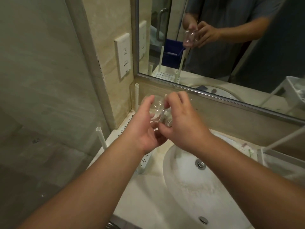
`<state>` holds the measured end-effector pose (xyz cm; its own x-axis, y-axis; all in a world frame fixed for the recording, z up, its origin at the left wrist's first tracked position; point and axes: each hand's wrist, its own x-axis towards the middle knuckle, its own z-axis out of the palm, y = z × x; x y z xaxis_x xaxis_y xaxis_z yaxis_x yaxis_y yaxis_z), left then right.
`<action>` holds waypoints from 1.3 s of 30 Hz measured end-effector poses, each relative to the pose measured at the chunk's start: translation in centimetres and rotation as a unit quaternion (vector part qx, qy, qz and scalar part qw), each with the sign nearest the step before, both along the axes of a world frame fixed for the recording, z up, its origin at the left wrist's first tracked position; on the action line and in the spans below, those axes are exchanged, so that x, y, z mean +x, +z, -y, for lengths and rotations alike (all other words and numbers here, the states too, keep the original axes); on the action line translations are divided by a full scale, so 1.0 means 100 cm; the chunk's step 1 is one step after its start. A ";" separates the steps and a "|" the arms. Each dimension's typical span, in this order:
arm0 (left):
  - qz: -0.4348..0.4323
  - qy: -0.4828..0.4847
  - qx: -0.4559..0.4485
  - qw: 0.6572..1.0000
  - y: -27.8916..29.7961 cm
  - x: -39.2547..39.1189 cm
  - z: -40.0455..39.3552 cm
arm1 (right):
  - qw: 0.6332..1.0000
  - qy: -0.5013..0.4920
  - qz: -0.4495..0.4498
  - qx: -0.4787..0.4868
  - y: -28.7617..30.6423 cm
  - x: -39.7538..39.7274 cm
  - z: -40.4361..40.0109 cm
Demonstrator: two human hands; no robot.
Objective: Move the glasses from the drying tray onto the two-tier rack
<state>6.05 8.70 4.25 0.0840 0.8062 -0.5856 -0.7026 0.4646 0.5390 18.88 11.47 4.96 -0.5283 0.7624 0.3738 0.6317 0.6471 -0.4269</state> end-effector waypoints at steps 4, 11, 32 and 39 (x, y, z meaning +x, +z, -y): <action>-0.142 0.069 0.064 0.985 -0.001 0.020 0.002 | 0.996 -0.039 -0.075 -0.015 -0.019 0.012 0.008; -0.441 0.088 0.237 0.861 -0.018 0.049 0.013 | 0.969 -0.106 -0.204 -0.092 -0.044 0.040 0.017; -0.446 -0.041 0.282 0.848 -0.055 0.160 0.020 | 0.920 -0.199 -0.254 -0.222 -0.071 0.159 0.045; -0.424 -0.162 0.276 0.847 -0.073 0.249 0.024 | 0.905 -0.277 -0.224 -0.231 -0.093 0.249 0.069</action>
